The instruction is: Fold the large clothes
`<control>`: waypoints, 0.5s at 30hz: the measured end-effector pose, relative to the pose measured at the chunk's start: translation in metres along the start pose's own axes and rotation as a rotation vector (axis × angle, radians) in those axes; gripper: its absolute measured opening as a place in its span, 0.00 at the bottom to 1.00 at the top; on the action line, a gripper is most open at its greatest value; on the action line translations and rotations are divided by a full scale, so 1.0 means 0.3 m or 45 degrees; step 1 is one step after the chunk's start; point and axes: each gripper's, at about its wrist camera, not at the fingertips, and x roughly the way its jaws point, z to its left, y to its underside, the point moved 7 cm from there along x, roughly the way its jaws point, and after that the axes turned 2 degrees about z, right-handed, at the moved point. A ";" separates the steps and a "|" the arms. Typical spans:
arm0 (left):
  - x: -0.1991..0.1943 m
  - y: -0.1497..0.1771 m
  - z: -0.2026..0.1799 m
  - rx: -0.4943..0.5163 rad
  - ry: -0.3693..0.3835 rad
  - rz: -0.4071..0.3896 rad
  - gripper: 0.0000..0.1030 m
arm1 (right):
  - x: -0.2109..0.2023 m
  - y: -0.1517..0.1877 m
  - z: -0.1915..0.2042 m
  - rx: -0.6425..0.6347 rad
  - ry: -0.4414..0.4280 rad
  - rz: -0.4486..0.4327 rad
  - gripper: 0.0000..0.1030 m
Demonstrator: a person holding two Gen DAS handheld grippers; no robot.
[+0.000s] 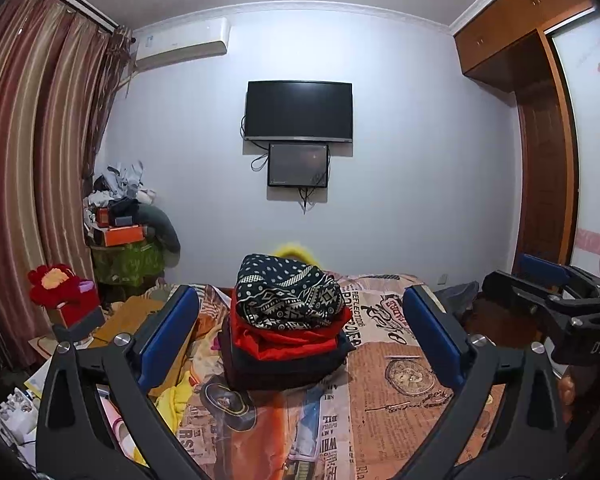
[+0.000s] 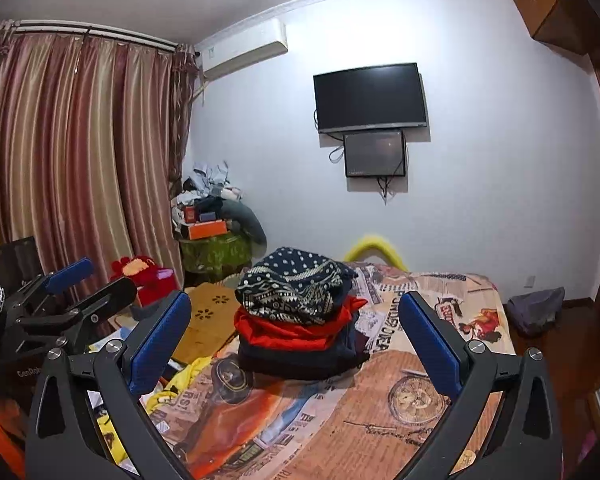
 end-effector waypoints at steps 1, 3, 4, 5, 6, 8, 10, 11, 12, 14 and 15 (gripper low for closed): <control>0.004 0.003 0.001 -0.002 0.000 0.004 0.99 | 0.002 0.006 0.000 0.000 0.000 0.008 1.00; 0.010 0.008 0.003 -0.007 -0.001 0.009 0.99 | 0.006 0.011 -0.001 -0.004 -0.001 0.022 1.00; 0.014 0.011 0.003 -0.011 0.000 0.013 0.99 | 0.010 0.015 -0.003 -0.007 0.000 0.029 1.00; 0.018 0.013 0.005 -0.014 0.000 0.017 0.99 | 0.012 0.018 -0.004 -0.010 0.002 0.034 1.00; 0.023 0.015 0.005 -0.016 0.000 0.020 0.99 | 0.014 0.020 -0.005 -0.012 0.003 0.040 1.00; 0.030 0.020 0.006 -0.020 -0.003 0.026 0.99 | 0.013 0.023 -0.009 -0.011 0.005 0.048 1.00; 0.033 0.024 0.010 -0.026 -0.003 0.032 0.99 | 0.013 0.022 -0.015 -0.004 0.003 0.051 1.00; 0.037 0.026 0.011 -0.029 -0.001 0.035 0.99 | 0.011 0.020 -0.017 -0.001 0.001 0.051 1.00; 0.039 0.028 0.012 -0.033 0.000 0.038 0.99 | 0.007 0.017 -0.020 0.003 0.000 0.050 1.00; 0.044 0.033 0.013 -0.037 0.000 0.043 0.99 | 0.005 0.014 -0.025 0.008 -0.001 0.050 1.00; 0.046 0.035 0.013 -0.040 -0.001 0.046 0.99 | 0.006 0.014 -0.027 0.010 -0.001 0.050 1.00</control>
